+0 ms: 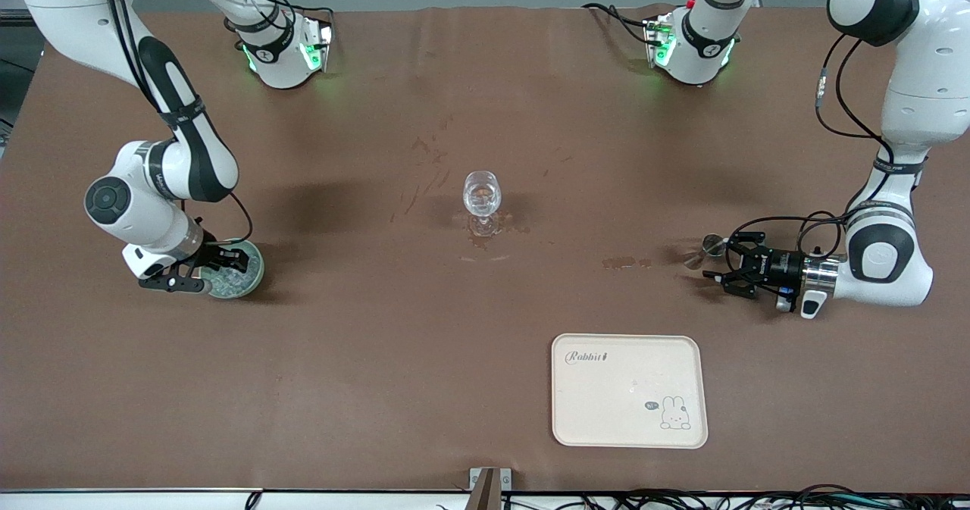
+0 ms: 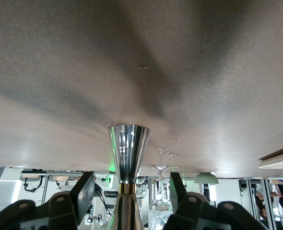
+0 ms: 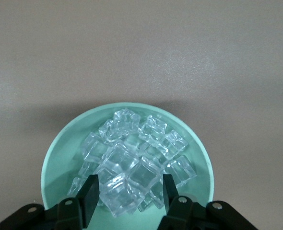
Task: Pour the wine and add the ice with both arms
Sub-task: 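Lift the ice cube with the right gripper while the left gripper lifts the jigger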
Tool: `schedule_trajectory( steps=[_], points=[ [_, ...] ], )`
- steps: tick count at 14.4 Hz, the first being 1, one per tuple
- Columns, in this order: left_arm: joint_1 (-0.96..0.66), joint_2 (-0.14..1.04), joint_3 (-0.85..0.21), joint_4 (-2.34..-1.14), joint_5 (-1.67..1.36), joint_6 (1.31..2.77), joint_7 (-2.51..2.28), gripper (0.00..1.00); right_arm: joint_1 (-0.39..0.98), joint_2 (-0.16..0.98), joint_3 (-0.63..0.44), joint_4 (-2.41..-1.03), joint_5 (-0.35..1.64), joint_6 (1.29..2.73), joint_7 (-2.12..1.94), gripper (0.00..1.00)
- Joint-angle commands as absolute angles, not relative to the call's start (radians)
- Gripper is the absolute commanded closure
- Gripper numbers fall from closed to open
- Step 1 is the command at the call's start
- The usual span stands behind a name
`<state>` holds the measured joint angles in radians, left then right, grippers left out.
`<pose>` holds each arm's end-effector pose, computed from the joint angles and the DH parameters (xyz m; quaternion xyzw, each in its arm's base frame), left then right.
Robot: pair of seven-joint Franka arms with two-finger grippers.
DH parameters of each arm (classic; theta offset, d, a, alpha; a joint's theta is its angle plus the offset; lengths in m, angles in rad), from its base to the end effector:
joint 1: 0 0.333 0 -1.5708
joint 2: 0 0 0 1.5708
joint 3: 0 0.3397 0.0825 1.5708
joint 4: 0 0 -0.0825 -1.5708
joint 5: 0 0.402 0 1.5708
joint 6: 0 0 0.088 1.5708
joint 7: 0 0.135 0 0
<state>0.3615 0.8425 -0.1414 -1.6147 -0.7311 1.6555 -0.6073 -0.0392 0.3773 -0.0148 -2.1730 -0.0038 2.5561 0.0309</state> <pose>0.6237 0.0583 0.1149 0.7015 0.4898 -0.4264 0.2935 0.5824 -0.0316 0.1962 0.9992 -0.0403 0.0029 0.0038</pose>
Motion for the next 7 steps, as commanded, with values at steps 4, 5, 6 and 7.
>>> schedule_trajectory(
  steps=[4, 5, 6, 7],
  points=[
    [0.36, 0.848, -0.153, -1.618, -0.752, 1.638, -0.588, 0.41, -0.035, 0.37, -0.011, -2.187, 0.014, 2.545, 0.04, 0.38],
    [0.359, 0.848, -0.153, -1.618, -0.752, 1.638, -0.58, 0.43, -0.035, 0.37, -0.009, -2.187, 0.014, 2.543, 0.04, 0.38],
    [0.36, 0.85, -0.153, -1.62, -0.752, 1.638, -0.569, 0.45, -0.035, 0.371, -0.009, -2.187, 0.014, 2.543, 0.041, 0.4],
    [0.36, 0.85, -0.153, -1.62, -0.752, 1.638, -0.557, 0.5, -0.035, 0.37, -0.011, -2.189, 0.014, 2.543, 0.041, 0.43]
  ],
)
